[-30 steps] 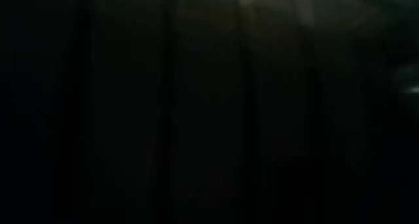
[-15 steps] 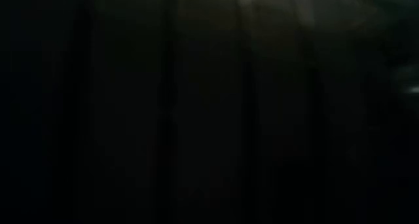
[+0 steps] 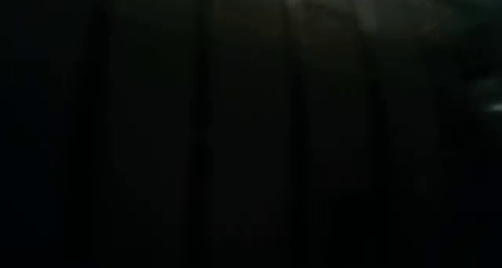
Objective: Place canned beverage on shelf
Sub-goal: Put the red-white soda can on the shelf aligned with the red-black soda cans, then put the top blue soda can on the shelf aligned with the blue soda can
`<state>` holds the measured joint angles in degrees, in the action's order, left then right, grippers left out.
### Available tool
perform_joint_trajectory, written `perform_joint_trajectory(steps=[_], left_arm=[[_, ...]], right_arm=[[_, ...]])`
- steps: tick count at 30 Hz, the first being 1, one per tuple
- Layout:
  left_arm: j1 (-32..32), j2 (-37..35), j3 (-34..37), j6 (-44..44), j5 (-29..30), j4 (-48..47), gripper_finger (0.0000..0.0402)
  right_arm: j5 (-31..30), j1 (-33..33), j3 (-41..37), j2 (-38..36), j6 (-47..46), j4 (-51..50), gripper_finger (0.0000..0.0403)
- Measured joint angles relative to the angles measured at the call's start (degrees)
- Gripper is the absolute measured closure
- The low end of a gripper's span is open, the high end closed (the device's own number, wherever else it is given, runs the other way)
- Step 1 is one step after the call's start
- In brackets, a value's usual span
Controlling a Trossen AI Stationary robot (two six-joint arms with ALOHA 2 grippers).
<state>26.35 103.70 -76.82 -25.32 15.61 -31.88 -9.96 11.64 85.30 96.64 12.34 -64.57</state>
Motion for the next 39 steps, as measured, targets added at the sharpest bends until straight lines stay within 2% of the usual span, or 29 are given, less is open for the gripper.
perform_joint_trajectory(steps=[7, 20, 26, 31, 39], left_arm=[[0.0, 0.0, 0.0, 0.0, -0.02, 0.02, 0.0038], [0.0, 0.0, 0.0, 0.0, 0.0, 0.03, 0.0038], [-0.02, 0.02, 0.0, 0.0, 0.41, 0.53, 0.0038], [-0.02, 0.02, 0.0, 0.2, 0.48, 2.37, 0.0038], [-0.02, 0.02, 0.0, 0.44, 0.51, 3.1, 0.0038]], right_arm=[[-0.04, 0.02, 2.23, -0.02, -0.07, -4.04, 0.005], [0.54, 0.0, 11.87, -0.06, -6.06, -17.5, 0.0049], [3.89, -0.02, 12.29, -3.67, -8.03, -21.09, 0.0049], [3.04, -0.04, 8.25, -11.35, -13.37, -22.48, 0.0049], [2.92, -0.04, -5.01, -27.21, -20.05, -22.21, 0.0049]])
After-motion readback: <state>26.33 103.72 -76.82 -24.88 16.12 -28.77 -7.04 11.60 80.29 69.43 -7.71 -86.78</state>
